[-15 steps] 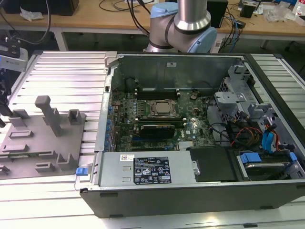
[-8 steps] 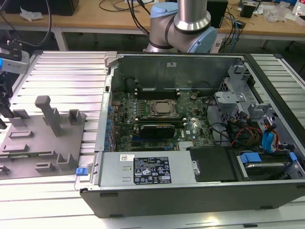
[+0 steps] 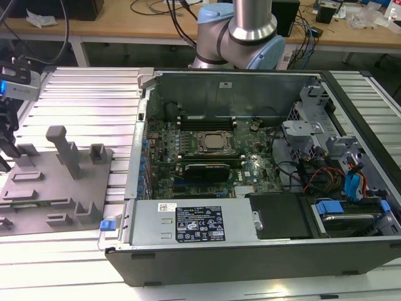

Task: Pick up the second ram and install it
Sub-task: 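Pick up the second ram and move it above second insertion slot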

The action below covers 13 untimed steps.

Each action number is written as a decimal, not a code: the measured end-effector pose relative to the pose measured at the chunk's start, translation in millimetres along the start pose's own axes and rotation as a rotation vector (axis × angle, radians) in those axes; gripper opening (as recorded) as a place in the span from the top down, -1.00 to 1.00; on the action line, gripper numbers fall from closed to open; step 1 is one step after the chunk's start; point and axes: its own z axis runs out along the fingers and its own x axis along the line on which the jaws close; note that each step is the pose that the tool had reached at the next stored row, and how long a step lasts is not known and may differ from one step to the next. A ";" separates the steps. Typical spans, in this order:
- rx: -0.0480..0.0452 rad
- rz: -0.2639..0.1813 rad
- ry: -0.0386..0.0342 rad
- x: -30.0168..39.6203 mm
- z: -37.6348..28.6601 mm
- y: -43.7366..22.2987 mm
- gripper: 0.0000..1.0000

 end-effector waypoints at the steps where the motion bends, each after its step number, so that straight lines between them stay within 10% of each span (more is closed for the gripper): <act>1: -0.0001 0.000 0.0001 0.0 1.1 0.0 0.28; 13: 0.0000 0.000 0.0000 0.2 15.2 -0.6 0.28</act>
